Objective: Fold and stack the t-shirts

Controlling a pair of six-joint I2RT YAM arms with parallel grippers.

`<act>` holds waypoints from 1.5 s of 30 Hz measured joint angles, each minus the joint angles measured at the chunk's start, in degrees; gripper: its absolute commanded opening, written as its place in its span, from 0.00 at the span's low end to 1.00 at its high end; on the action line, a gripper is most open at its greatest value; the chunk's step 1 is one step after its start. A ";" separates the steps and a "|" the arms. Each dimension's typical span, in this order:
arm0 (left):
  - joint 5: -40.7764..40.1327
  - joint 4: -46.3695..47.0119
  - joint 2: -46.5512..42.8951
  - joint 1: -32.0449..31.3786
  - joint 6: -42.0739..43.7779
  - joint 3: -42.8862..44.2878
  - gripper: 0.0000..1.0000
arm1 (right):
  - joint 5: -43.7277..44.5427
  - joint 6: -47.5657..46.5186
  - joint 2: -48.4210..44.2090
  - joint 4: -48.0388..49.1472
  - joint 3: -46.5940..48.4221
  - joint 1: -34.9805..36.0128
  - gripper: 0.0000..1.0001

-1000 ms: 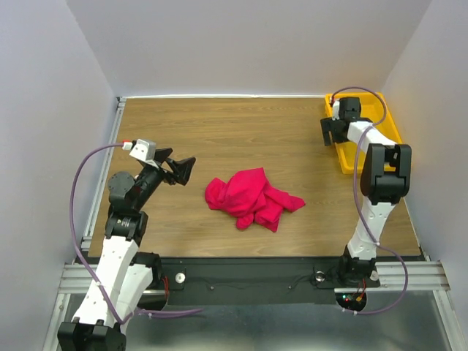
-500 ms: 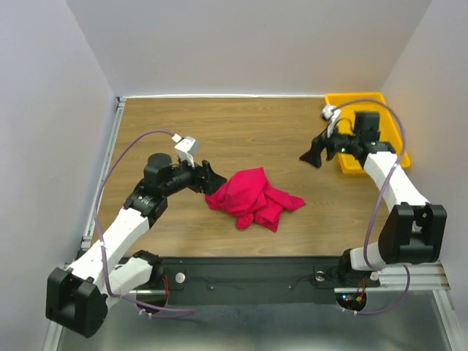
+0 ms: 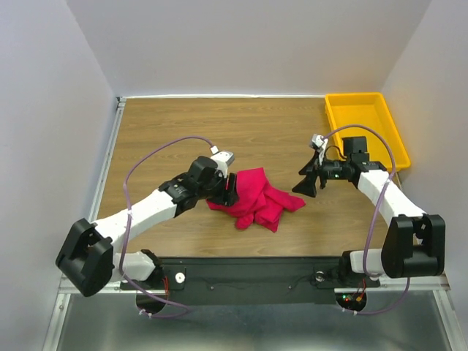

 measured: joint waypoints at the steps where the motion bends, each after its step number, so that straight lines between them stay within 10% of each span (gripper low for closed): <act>1: -1.01 -0.33 1.16 -0.63 -0.07 0.92 0.51 | 0.04 -0.02 0.04 -0.04 -0.76 0.00 0.95; 6: -4.28 -1.16 3.98 -2.29 -0.22 3.85 0.00 | 0.50 -0.11 0.35 -0.52 -3.13 0.00 0.90; 24: -12.17 -3.32 -4.92 -1.20 0.31 8.00 0.00 | 22.80 2.45 11.82 -0.46 1.25 16.96 0.59; 31: -13.07 -3.58 -7.26 0.13 0.28 7.93 0.00 | 27.76 5.07 13.31 -0.55 1.42 19.04 0.01; 45: -18.27 -4.00 -16.26 4.07 2.45 7.93 0.00 | 34.12 4.83 1.27 -3.61 15.54 19.04 0.00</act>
